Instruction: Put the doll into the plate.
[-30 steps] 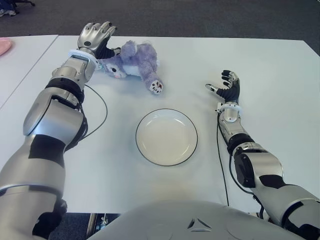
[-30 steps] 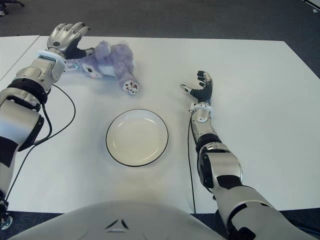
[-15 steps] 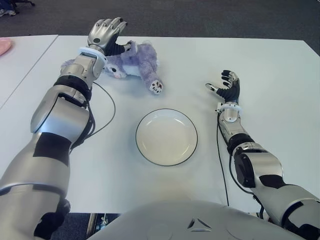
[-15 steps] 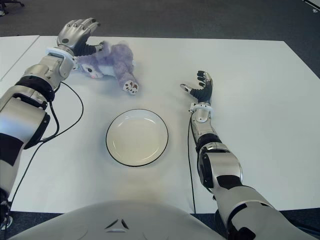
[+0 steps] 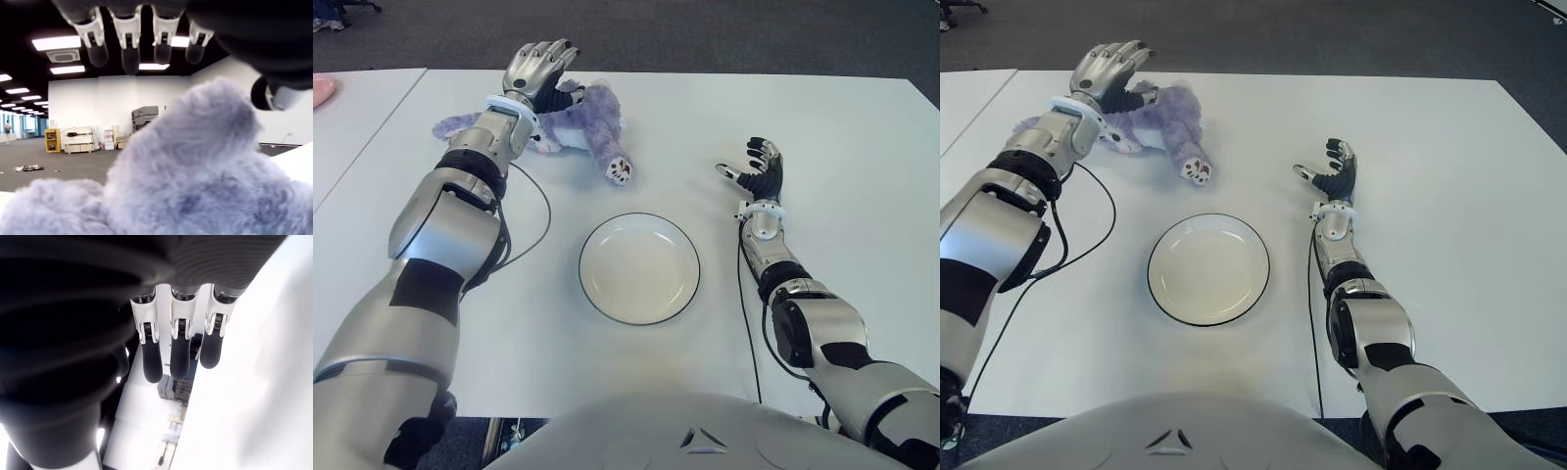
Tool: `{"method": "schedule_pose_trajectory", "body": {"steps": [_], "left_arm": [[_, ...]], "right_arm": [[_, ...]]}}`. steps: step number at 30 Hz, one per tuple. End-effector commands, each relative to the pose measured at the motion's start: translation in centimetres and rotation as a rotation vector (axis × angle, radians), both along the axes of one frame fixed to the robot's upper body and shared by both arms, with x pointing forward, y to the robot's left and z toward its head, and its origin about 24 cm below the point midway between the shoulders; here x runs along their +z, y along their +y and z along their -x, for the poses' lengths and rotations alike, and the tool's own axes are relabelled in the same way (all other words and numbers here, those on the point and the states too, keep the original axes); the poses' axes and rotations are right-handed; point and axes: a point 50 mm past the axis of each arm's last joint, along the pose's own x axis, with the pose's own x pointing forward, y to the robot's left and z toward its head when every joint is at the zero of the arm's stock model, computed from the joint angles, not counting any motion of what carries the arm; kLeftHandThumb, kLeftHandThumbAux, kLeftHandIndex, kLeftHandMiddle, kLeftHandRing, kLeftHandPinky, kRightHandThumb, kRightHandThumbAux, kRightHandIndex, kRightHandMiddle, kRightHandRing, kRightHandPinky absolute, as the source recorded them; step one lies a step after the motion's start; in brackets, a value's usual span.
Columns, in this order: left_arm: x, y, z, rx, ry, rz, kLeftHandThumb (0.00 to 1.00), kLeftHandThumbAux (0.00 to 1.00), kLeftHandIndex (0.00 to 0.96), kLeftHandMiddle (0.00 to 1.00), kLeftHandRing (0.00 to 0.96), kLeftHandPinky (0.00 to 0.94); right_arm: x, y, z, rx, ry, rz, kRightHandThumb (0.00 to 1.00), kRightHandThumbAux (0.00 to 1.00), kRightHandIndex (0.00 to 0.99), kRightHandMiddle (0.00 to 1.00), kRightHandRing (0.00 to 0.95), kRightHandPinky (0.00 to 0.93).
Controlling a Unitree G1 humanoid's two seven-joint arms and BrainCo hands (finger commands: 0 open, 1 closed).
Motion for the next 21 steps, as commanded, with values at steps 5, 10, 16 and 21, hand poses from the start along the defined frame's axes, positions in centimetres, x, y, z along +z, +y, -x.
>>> {"method": "schedule_pose_trajectory", "body": {"steps": [5,10,16,21], "left_arm": [[-3.7,-2.0,0.8,-0.061,0.17,0.027,0.423,0.306,0.0,0.0,0.145,0.01],[-4.4,-2.0,1.0,-0.058,0.236,0.071,0.454,0.325,0.0,0.0,0.111,0.04],[-4.8,-1.7,1.2,-0.05,0.268,0.086,0.48,0.328,0.0,0.0,0.066,0.117],[-5.5,-1.5,1.4,-0.043,0.294,0.088,0.498,0.327,0.0,0.0,0.039,0.137]], "right_arm": [[-11.7,1.6,9.7,-0.029,0.534,-0.084,0.0,0.915,0.223,0.253,0.221,0.22],[-11.8,1.5,9.7,-0.03,0.541,-0.086,0.0,0.907,0.225,0.253,0.219,0.217],[-11.8,1.5,9.8,-0.03,0.541,-0.085,0.0,0.894,0.227,0.257,0.224,0.228],[-11.8,1.6,9.8,-0.032,0.538,-0.091,0.0,0.892,0.227,0.258,0.225,0.227]]}}
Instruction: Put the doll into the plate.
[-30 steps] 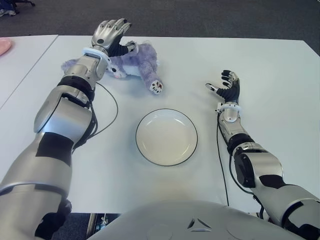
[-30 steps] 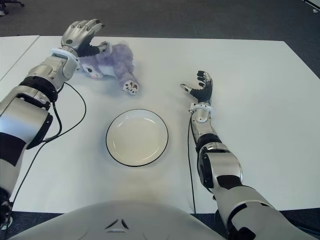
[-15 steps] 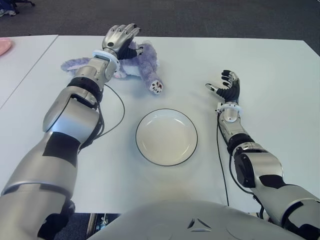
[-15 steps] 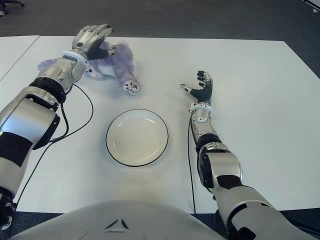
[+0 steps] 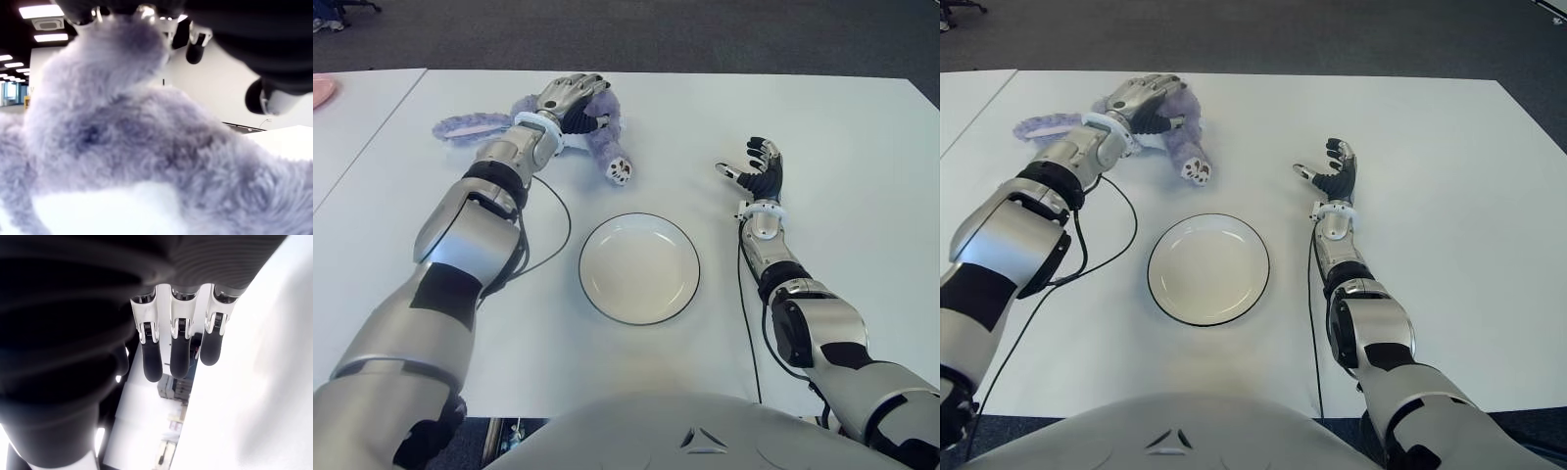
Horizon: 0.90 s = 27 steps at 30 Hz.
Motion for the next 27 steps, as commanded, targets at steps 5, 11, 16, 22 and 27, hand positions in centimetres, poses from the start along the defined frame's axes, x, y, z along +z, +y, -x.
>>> {"method": "schedule_pose_trajectory", "body": {"steps": [5,11,16,22,27], "left_arm": [[-3.3,0.7,1.0,0.036,0.138,0.023,0.512,0.332,0.0,0.0,0.033,0.161],[-4.1,0.9,1.3,0.046,0.15,-0.022,0.542,0.345,0.048,0.0,0.017,0.145],[-4.2,1.1,1.3,0.06,0.162,-0.043,0.55,0.349,0.093,0.0,0.003,0.129],[-3.8,2.1,1.1,0.102,0.174,-0.075,0.539,0.357,0.202,0.0,0.0,0.082],[-3.8,2.6,1.0,0.127,0.17,-0.103,0.508,0.354,0.257,0.0,0.011,0.173]], "right_arm": [[-11.8,1.5,9.8,-0.038,0.541,-0.085,0.0,0.887,0.224,0.255,0.224,0.225],[-12.0,1.3,10.0,-0.041,0.553,-0.079,0.0,0.883,0.213,0.246,0.213,0.211],[-12.0,1.1,10.1,-0.048,0.554,-0.069,0.0,0.891,0.212,0.238,0.202,0.187],[-12.0,0.9,10.1,-0.055,0.553,-0.06,0.0,0.899,0.225,0.238,0.194,0.159],[-12.0,0.8,10.1,-0.059,0.563,-0.053,0.0,0.899,0.229,0.235,0.187,0.142]]}}
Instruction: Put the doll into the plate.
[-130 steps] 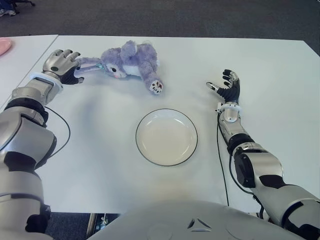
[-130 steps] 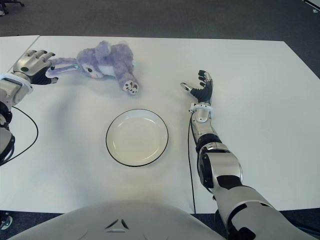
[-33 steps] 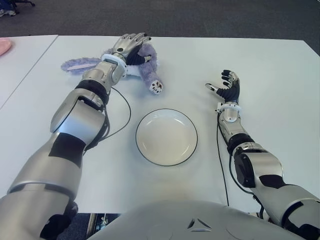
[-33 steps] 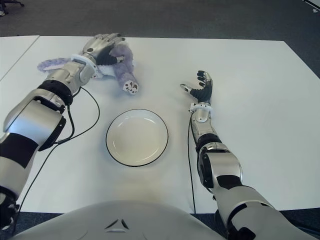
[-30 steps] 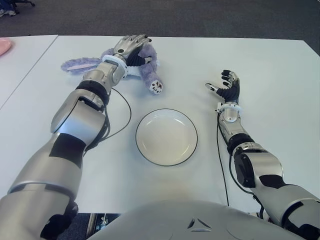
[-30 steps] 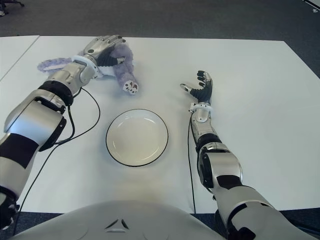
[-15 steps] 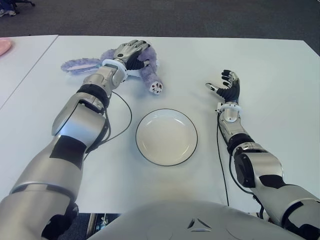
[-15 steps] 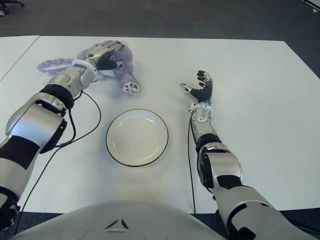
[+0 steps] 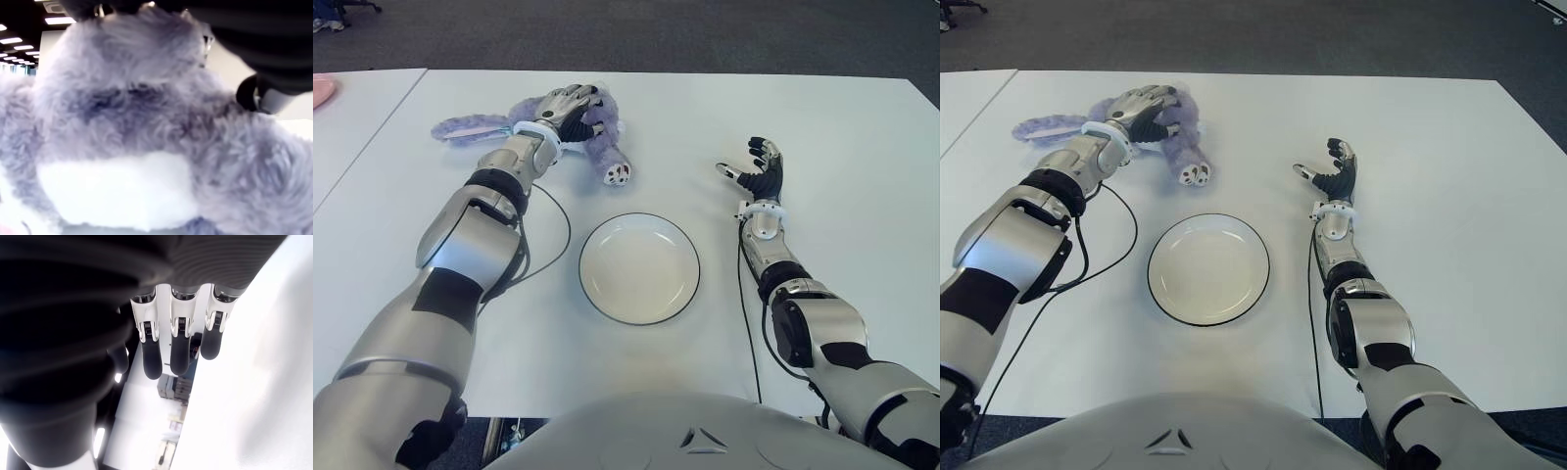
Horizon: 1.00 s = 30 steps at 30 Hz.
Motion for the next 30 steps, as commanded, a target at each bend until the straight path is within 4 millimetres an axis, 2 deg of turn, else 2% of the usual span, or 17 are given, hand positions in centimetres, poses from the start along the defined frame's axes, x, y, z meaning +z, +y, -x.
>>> {"method": "schedule_pose_trajectory", "body": {"steps": [1,7,12,17,21,23,25,29,30], "left_arm": [[-2.6,2.0,0.8,0.079,0.112,-0.101,0.505,0.352,0.263,0.0,0.017,0.189],[-2.9,2.8,1.0,0.103,0.071,-0.189,0.499,0.336,0.289,0.021,0.094,0.305],[-2.8,3.4,1.1,0.104,0.013,-0.29,0.471,0.326,0.333,0.108,0.206,0.4],[-2.5,3.7,1.1,0.07,-0.096,-0.443,0.407,0.323,0.428,0.312,0.42,0.551],[-2.2,3.8,1.1,0.07,-0.134,-0.489,0.486,0.371,0.414,0.352,0.464,0.574],[-2.3,4.0,1.0,0.093,-0.129,-0.485,0.587,0.396,0.404,0.373,0.463,0.546],[-2.3,4.1,1.0,0.11,-0.121,-0.476,0.639,0.407,0.401,0.384,0.456,0.526],[-2.4,4.4,1.1,0.142,-0.099,-0.463,0.701,0.43,0.403,0.422,0.454,0.511],[-2.5,4.4,1.1,0.148,-0.093,-0.462,0.706,0.481,0.408,0.432,0.458,0.515]], "right_arm": [[-12.0,0.8,10.1,-0.056,0.565,-0.052,0.0,0.899,0.229,0.235,0.186,0.14],[-12.0,0.7,10.2,-0.057,0.564,-0.051,0.0,0.9,0.227,0.236,0.186,0.149],[-12.0,0.7,10.1,-0.052,0.557,-0.051,0.0,0.905,0.238,0.241,0.189,0.144],[-11.8,0.8,10.0,-0.05,0.541,-0.069,0.0,0.912,0.264,0.252,0.199,0.152],[-11.9,0.7,10.1,-0.05,0.543,-0.072,0.0,0.916,0.269,0.255,0.203,0.157],[-12.0,0.8,10.1,-0.053,0.549,-0.073,0.0,0.916,0.258,0.251,0.201,0.164],[-12.0,0.8,10.1,-0.055,0.552,-0.072,0.0,0.916,0.25,0.248,0.2,0.166],[-11.9,0.8,10.1,-0.054,0.546,-0.065,0.0,0.916,0.243,0.247,0.201,0.169],[-11.9,0.8,10.1,-0.053,0.544,-0.065,0.0,0.915,0.243,0.248,0.202,0.168]]}}
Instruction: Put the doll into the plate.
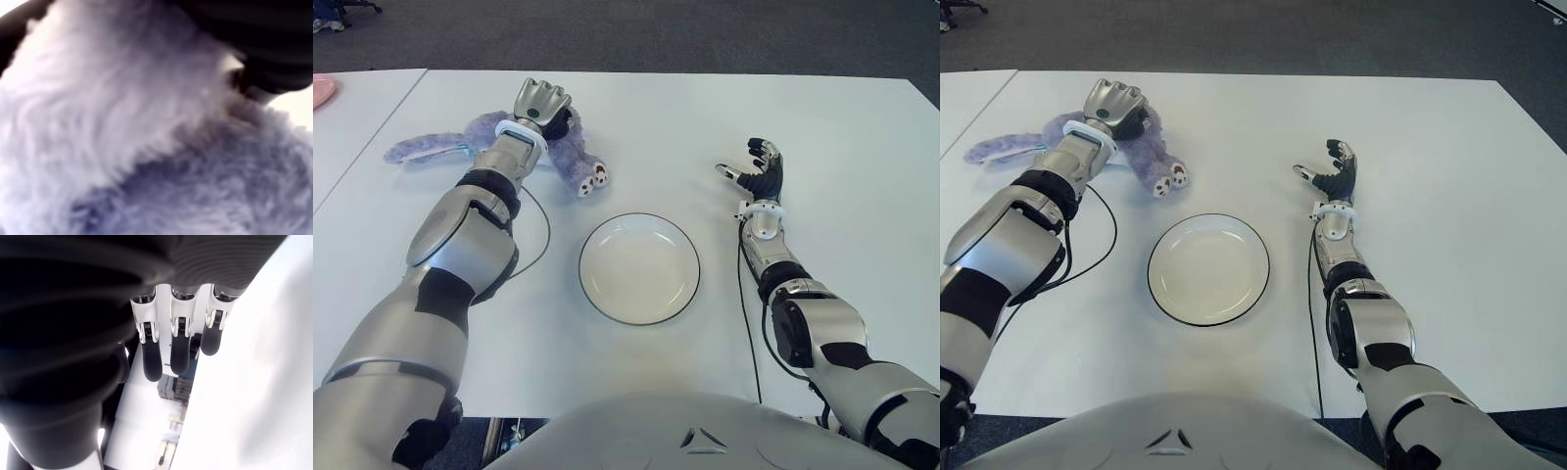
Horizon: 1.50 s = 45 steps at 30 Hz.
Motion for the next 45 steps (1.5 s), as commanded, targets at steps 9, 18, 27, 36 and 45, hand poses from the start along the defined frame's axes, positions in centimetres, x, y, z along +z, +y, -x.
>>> {"method": "schedule_pose_trajectory", "body": {"steps": [9,18,27,36,45], "left_arm": [[-3.2,2.4,1.3,0.122,0.138,-0.113,0.824,0.659,0.411,0.508,0.601,0.63],[-3.5,1.4,1.3,0.07,0.137,-0.163,0.842,0.666,0.402,0.545,0.689,0.667],[-3.1,-3.6,1.4,-0.235,0.029,-0.083,0.844,0.668,0.405,0.569,0.75,0.73],[-2.6,-6.0,2.5,-0.507,-0.048,0.039,0.852,0.663,0.439,0.514,0.828,0.858],[-1.3,-8.7,4.2,-0.823,-0.231,0.119,0.827,0.673,0.418,0.626,0.871,0.882]], "right_arm": [[-11.9,0.7,10.1,-0.047,0.547,-0.06,0.0,0.886,0.245,0.248,0.202,0.161],[-11.9,0.6,10.2,-0.041,0.538,-0.066,0.0,0.854,0.267,0.265,0.223,0.196],[-11.9,0.6,10.3,-0.044,0.535,-0.068,0.0,0.889,0.254,0.264,0.223,0.196],[-12.0,0.6,10.4,-0.041,0.543,-0.049,0.0,0.869,0.226,0.243,0.209,0.207],[-12.0,0.7,10.4,-0.04,0.534,-0.048,0.0,0.856,0.222,0.237,0.202,0.199]]}}
